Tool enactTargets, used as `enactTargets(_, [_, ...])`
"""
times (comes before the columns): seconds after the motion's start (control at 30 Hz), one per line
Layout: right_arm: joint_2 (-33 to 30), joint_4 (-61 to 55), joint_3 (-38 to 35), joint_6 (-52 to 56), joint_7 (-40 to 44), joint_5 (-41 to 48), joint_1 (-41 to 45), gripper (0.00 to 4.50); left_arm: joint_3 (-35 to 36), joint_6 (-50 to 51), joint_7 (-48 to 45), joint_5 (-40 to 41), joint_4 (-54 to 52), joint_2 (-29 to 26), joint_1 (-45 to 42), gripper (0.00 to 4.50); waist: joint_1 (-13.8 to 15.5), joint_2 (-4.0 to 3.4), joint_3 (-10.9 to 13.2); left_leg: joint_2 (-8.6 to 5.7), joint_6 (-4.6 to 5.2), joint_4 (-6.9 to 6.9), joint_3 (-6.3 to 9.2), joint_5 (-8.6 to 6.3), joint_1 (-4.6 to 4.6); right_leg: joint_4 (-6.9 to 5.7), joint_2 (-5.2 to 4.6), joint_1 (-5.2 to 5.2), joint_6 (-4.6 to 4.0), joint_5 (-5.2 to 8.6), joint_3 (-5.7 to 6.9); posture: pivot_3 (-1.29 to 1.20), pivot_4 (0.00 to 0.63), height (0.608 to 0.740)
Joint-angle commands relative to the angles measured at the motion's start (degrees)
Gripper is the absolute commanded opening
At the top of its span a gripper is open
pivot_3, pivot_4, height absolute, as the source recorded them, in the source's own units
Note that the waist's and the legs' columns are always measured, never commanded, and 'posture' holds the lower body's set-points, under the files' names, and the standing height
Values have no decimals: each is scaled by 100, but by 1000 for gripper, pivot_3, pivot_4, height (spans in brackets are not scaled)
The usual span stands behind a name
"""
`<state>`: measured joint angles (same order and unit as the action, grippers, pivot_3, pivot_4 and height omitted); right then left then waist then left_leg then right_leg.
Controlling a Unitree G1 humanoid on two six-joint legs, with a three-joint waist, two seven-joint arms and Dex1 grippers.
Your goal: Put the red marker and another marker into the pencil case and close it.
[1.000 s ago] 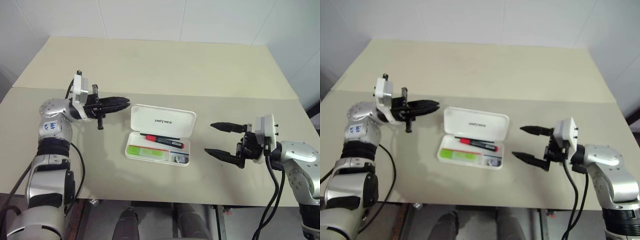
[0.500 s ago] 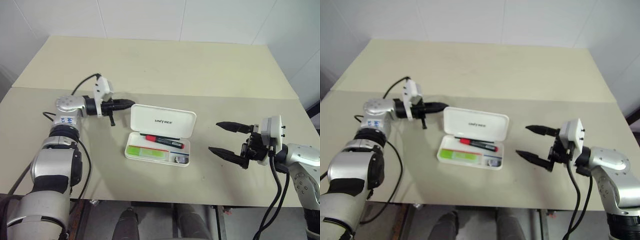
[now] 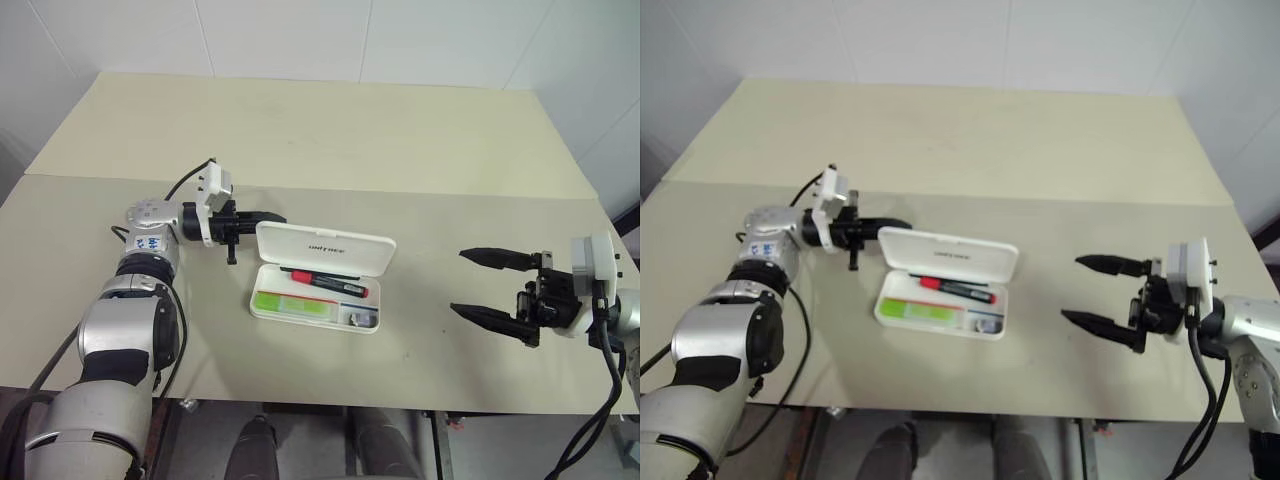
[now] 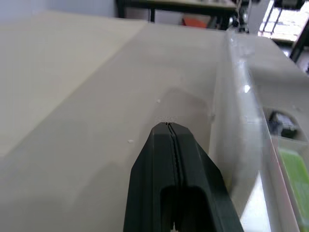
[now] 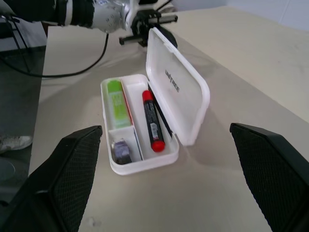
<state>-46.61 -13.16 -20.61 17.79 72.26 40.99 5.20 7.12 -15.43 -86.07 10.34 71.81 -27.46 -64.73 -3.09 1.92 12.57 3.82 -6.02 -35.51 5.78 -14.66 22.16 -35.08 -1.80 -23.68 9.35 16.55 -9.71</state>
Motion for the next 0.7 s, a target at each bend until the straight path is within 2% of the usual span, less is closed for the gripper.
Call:
enactTargets(0.03, [-67,7,-53,-80,50,41,153,4500,-476,304,-643,568,-744,-86,163,16,0,-1,0,0,0,-1,0,0,0,-1,0,0,0,0,0,0,150,740])
enactTargets(0.33, [41,49,219,-83,13,-20,365,4500,-2715,280,-643,1523,-2244,-781,743,16,-2,-2,1,0,0,-5,2,0,-3,-14,0,-1,-1,2,-1,0,150,740])
enactTargets(0.5, [24,-31,149,-80,9,1,245,4500,-3625,-176,-643,1642,-2366,-1096,659,16,6,-2,1,0,0,-11,2,0,-5,-16,0,1,-3,3,-1,0,150,740])
enactTargets(0.7, [22,-139,114,-67,-28,35,120,4500,-4350,-892,-643,1671,-2316,-1144,536,16,5,-2,1,0,0,-11,2,0,-2,-14,0,1,-13,8,-1,0,150,740])
